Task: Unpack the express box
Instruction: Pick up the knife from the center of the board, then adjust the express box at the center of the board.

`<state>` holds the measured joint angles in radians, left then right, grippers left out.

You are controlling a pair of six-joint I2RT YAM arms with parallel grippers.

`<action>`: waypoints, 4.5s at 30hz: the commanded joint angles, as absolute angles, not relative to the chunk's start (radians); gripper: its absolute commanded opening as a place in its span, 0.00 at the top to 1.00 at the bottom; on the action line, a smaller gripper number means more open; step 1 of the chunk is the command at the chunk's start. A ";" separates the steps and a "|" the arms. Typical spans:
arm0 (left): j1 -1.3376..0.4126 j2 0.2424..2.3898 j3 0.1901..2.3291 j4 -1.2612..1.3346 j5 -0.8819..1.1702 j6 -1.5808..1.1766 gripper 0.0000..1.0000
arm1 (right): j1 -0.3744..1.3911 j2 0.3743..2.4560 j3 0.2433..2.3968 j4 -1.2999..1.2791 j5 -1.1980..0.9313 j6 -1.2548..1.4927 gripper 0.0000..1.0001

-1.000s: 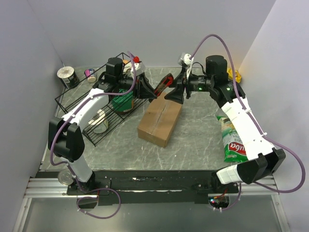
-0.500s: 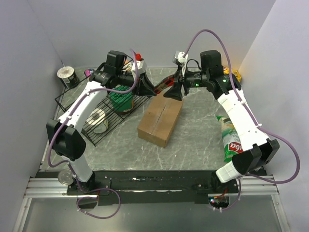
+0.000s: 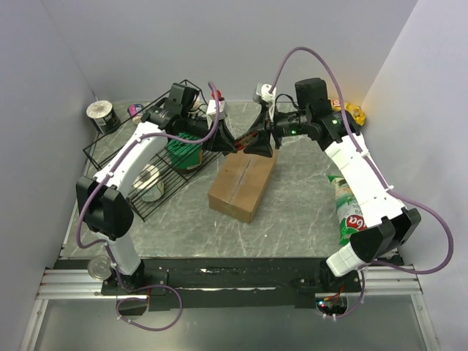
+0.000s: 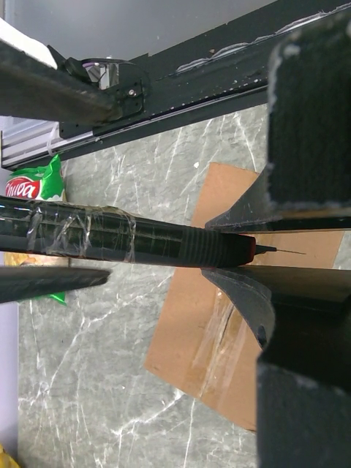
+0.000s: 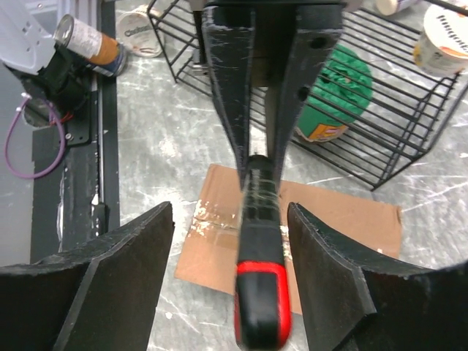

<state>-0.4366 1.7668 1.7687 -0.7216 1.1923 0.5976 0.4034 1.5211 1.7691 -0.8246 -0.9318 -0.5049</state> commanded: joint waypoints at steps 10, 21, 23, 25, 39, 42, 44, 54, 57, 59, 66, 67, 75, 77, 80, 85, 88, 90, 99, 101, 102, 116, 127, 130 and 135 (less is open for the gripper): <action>-0.440 1.766 1.790 -0.704 1.230 0.630 0.99 | 0.436 1.551 1.813 -0.808 -0.925 -0.485 0.44; -0.440 1.766 1.781 -0.660 1.166 0.592 0.92 | 0.442 1.572 1.822 -0.871 -0.867 -0.522 1.00; -0.434 1.725 1.735 -0.624 1.088 0.552 0.68 | 0.427 1.551 1.804 -0.850 -0.778 -0.479 1.00; -0.420 1.665 1.598 -0.485 1.030 0.505 0.50 | 0.401 1.513 1.773 -0.784 -0.671 -0.352 1.00; -0.463 1.345 0.980 -0.403 0.764 0.850 0.44 | 0.245 1.413 1.666 -0.626 -0.122 -0.259 1.00; -0.471 1.330 0.939 -0.384 0.706 0.847 0.46 | 0.190 1.448 1.652 -0.583 -0.112 -0.252 1.00; -0.476 1.321 0.917 -0.373 0.646 0.827 0.49 | 0.172 1.485 1.638 -0.524 -0.072 -0.252 1.00; -0.477 1.319 0.922 -0.630 0.684 0.977 0.99 | 0.199 1.666 1.658 -0.355 -0.112 -0.339 1.00; -0.477 1.374 0.940 -0.666 0.704 0.988 0.99 | 0.216 1.716 1.674 -0.341 -0.101 -0.356 1.00; -0.477 1.410 0.956 -0.649 0.707 0.968 0.99 | 0.233 1.744 1.680 -0.334 -0.097 -0.362 1.00; -0.471 1.486 1.021 -0.537 0.684 0.893 0.99 | 0.270 1.752 1.596 -0.333 -0.092 -0.396 1.00; -0.466 1.500 1.032 -0.531 0.670 0.879 0.99 | 0.275 1.746 1.582 -0.333 -0.098 -0.396 1.00; -0.390 1.558 1.123 -0.587 0.653 0.945 0.99 | 0.322 1.622 1.363 -0.360 -0.120 -0.406 1.00; -0.373 1.578 1.137 -0.588 0.669 0.945 0.99 | 0.331 1.588 1.329 -0.379 -0.121 -0.416 1.00; -0.357 1.597 1.158 -0.549 0.669 0.908 0.99 | 0.353 1.490 1.264 -0.429 -0.129 -0.410 1.00; -0.353 1.621 1.175 -0.428 0.650 0.784 0.99 | 0.411 1.272 1.129 -0.555 -0.140 -0.358 1.00; -0.353 1.629 1.184 -0.382 0.649 0.735 0.99 | 0.400 1.184 1.057 -0.595 -0.109 -0.334 1.00; -0.351 1.628 1.198 -0.387 0.664 0.723 0.95 | 0.371 1.158 1.031 -0.598 -0.094 -0.331 1.00; -0.334 1.416 1.128 -0.615 0.686 0.799 0.99 | 0.226 1.213 1.166 -0.539 -0.083 -0.279 1.00; -0.334 1.346 1.053 -0.646 0.683 0.802 0.99 | 0.222 1.233 1.207 -0.538 -0.101 -0.255 1.00; -0.334 1.319 1.033 -0.661 0.689 0.836 0.99 | 0.219 1.239 1.222 -0.551 -0.124 -0.253 1.00; -0.365 1.523 1.032 -0.620 0.709 0.850 0.99 | 0.193 1.378 1.555 -0.695 -0.339 -0.367 1.00; -0.385 1.793 1.261 -0.293 0.600 0.608 0.96 | 0.120 1.224 1.393 -0.666 -0.367 -0.354 1.00; -0.420 1.851 1.343 -0.270 0.601 0.577 0.90 | 0.052 1.183 1.342 -0.649 -0.351 -0.298 1.00; -0.449 1.881 1.387 -0.201 0.597 0.436 0.79 | 0.005 1.183 1.310 -0.611 -0.289 -0.259 1.00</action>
<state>-0.4202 1.8851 1.3361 -0.3183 0.5781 0.5720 0.0265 1.1965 1.3174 -0.6884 -0.3363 -0.3050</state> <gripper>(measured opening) 0.170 0.319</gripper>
